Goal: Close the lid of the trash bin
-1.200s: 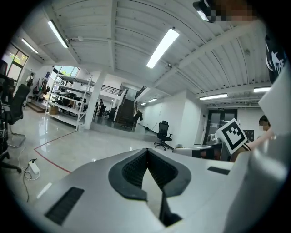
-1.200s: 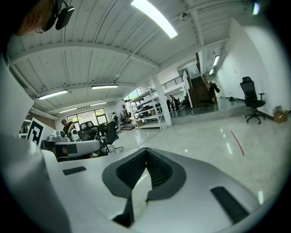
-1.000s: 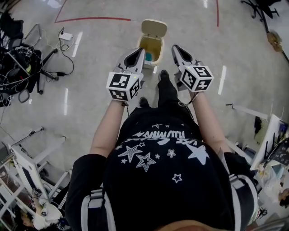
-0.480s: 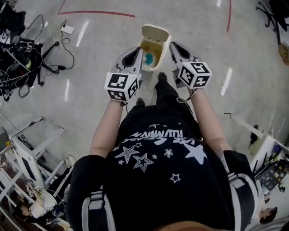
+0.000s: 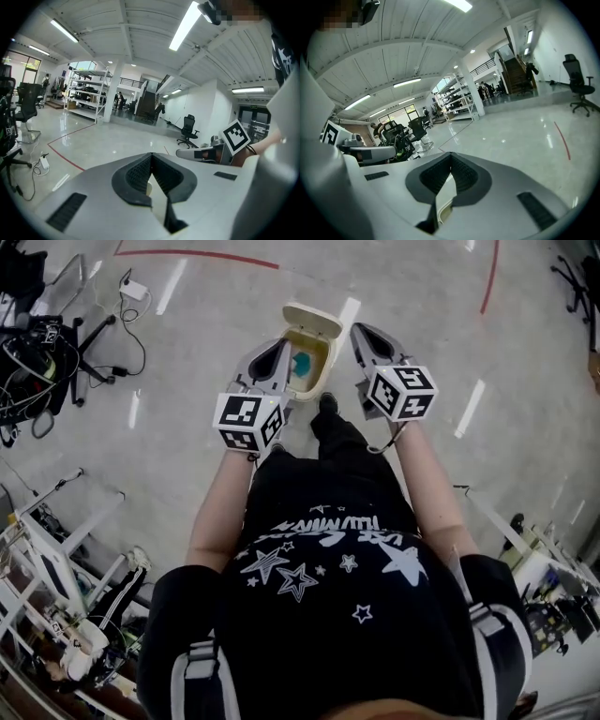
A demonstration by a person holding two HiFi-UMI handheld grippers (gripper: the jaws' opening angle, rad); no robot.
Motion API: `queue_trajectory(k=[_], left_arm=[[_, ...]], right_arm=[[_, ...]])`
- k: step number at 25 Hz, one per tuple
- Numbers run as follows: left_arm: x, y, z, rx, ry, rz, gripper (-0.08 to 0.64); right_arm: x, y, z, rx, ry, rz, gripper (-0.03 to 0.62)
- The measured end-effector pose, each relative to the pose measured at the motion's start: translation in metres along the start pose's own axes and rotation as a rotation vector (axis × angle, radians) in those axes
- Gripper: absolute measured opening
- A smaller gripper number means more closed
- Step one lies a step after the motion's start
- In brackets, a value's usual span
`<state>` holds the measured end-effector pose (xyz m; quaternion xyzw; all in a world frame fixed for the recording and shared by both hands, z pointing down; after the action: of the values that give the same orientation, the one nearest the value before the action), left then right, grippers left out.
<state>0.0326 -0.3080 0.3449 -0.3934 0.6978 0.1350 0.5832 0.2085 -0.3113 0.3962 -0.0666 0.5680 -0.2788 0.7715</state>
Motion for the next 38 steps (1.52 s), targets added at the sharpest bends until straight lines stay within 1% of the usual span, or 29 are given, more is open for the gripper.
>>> queue_trajectory(k=[5,8,10,15,20,26,30,34,38], left_arm=[[-0.015,-0.030,-0.012,0.042,0.048,-0.046,0.011],[-0.021,-0.060,-0.043,0.052,0.048,-0.061,0.011],[-0.030,-0.077,-0.058,0.062,0.046,-0.077,0.011],[-0.051,-0.102,-0.063,0.082,0.023,-0.142,0.011],[-0.075,-0.127,-0.082,0.088,0.052,-0.179,0.011],[-0.107,-0.150,-0.099,0.107,0.054,-0.236,0.011],[-0.116,-0.165,-0.100,0.100,0.051,-0.243,0.011],[-0.118,-0.169,-0.099,0.101,0.058,-0.232,0.011],[-0.120,-0.164,-0.097,0.107,0.065,-0.227,0.011]], right_arm=[[-0.010,-0.029,0.025,0.019,0.006,-0.078,0.006],[-0.013,-0.071,0.035,0.026,0.002,-0.101,0.006],[-0.021,-0.091,0.042,0.029,-0.008,-0.119,0.005],[-0.039,-0.099,0.058,0.031,-0.013,-0.165,0.005],[-0.059,-0.122,0.074,0.027,-0.029,-0.203,0.005],[-0.083,-0.149,0.080,0.063,0.000,-0.242,0.006],[-0.095,-0.156,0.086,0.083,-0.013,-0.262,0.005],[-0.107,-0.157,0.080,0.130,-0.017,-0.285,0.005],[-0.109,-0.152,0.075,0.141,-0.050,-0.263,0.005]])
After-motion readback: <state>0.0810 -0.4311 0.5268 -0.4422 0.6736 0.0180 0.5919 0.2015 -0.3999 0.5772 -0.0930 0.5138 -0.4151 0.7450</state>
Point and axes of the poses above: the fingertips, and each gripper's own axes: y backward along the fingers, z to its right, x out of its top, the point moved 4 cm from there along y, backward along the fingers, and after that the axes turned 5 degrees about -x, right-handed, at the moved point
